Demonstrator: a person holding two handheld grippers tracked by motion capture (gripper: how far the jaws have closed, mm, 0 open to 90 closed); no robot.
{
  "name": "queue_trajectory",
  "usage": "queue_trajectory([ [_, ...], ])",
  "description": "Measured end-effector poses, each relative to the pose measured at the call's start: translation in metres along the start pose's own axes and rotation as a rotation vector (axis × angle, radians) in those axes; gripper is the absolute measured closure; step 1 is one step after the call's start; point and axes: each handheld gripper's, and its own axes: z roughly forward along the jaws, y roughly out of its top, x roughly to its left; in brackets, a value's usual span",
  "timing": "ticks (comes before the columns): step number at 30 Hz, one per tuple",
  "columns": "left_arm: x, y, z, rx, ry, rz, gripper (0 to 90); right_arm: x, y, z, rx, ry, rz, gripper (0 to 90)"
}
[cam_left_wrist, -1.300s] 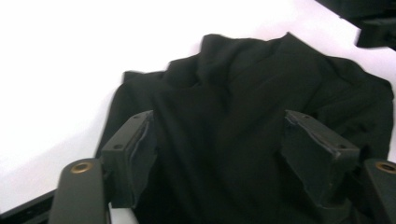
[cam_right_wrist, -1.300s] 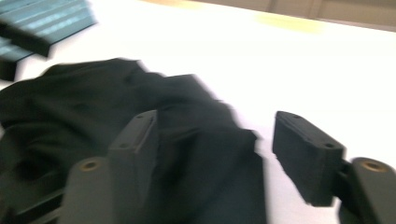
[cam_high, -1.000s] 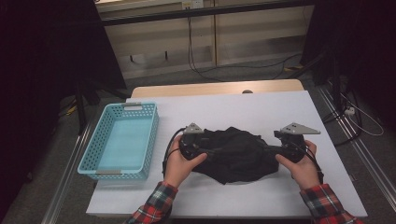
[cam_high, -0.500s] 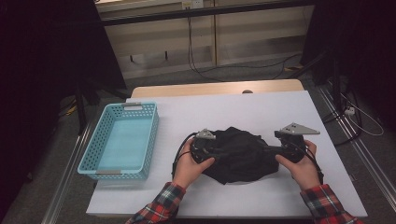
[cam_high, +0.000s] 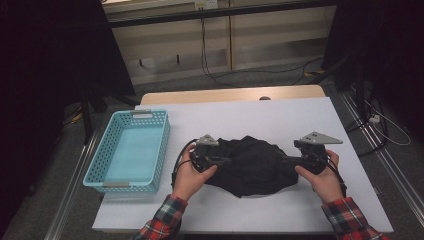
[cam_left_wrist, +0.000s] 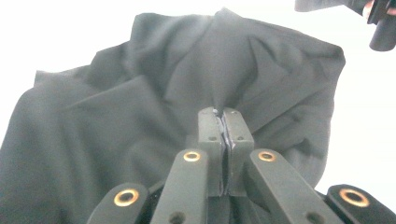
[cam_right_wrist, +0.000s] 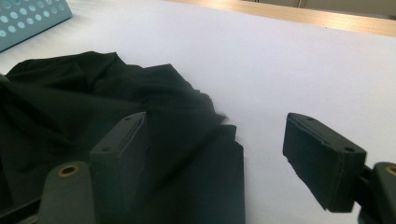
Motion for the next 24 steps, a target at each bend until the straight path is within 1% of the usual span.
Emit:
queue_trajectory([
  [1, 0.003, -0.001, -0.005, -0.001, 0.004, -0.007, 88.2, 0.000, 0.000, 0.000, 0.004, 0.000, -0.002, 22.1],
  [4, 0.013, -0.004, -0.019, -0.025, 0.027, -0.039, 88.2, 0.001, 0.000, 0.001, 0.011, 0.000, -0.010, 22.1],
  [6, 0.019, -0.005, -0.029, -0.042, 0.048, -0.056, 88.2, 0.002, -0.001, 0.002, 0.015, -0.001, -0.018, 22.1],
  [7, 0.021, -0.006, -0.033, -0.042, 0.061, -0.064, 88.3, 0.003, -0.002, 0.004, 0.020, -0.002, -0.025, 22.1],
  [9, 0.025, -0.008, -0.039, -0.030, 0.079, -0.071, 88.2, 0.003, -0.005, 0.008, 0.044, 0.003, -0.033, 22.1],
  [10, 0.027, -0.010, -0.041, -0.028, 0.090, -0.081, 88.2, 0.003, -0.007, 0.011, 0.061, 0.008, -0.028, 22.4],
  [11, 0.028, -0.011, -0.043, -0.029, 0.090, -0.087, 88.2, 0.002, -0.009, 0.014, 0.079, 0.011, -0.031, 24.2],
  [12, 0.029, -0.012, -0.043, -0.026, 0.090, -0.091, 88.2, 0.003, -0.010, 0.017, 0.105, 0.023, -0.040, 28.4],
  [13, 0.029, -0.012, -0.042, -0.022, 0.088, -0.091, 88.2, 0.004, -0.012, 0.019, 0.126, 0.047, -0.050, 34.1],
  [14, 0.030, -0.013, -0.041, -0.023, 0.094, -0.093, 88.1, 0.007, -0.012, 0.021, 0.137, 0.068, -0.050, 37.1],
  [15, 0.030, -0.013, -0.040, -0.015, 0.088, -0.093, 88.0, 0.009, -0.013, 0.022, 0.143, 0.074, -0.058, 40.0],
  [16, 0.030, -0.013, -0.038, -0.015, 0.093, -0.094, 88.0, 0.012, -0.014, 0.023, 0.153, 0.080, -0.060, 45.7],
  [18, 0.029, -0.013, -0.036, 0.001, 0.089, -0.091, 88.0, 0.017, -0.017, 0.024, 0.158, 0.124, -0.058, 56.2],
  [19, 0.029, -0.013, -0.035, -0.001, 0.090, -0.095, 88.0, 0.019, -0.019, 0.026, 0.161, 0.147, -0.065, 59.6],
  [21, 0.030, -0.013, -0.035, 0.001, 0.095, -0.105, 88.1, 0.023, -0.021, 0.027, 0.176, 0.164, -0.089, 67.0],
  [22, 0.030, -0.014, -0.035, 0.001, 0.102, -0.106, 88.0, 0.024, -0.022, 0.028, 0.181, 0.173, -0.093, 71.1],
  [24, 0.032, -0.014, -0.036, -0.007, 0.101, -0.116, 88.0, 0.025, -0.025, 0.029, 0.179, 0.203, -0.079, 79.6],
])
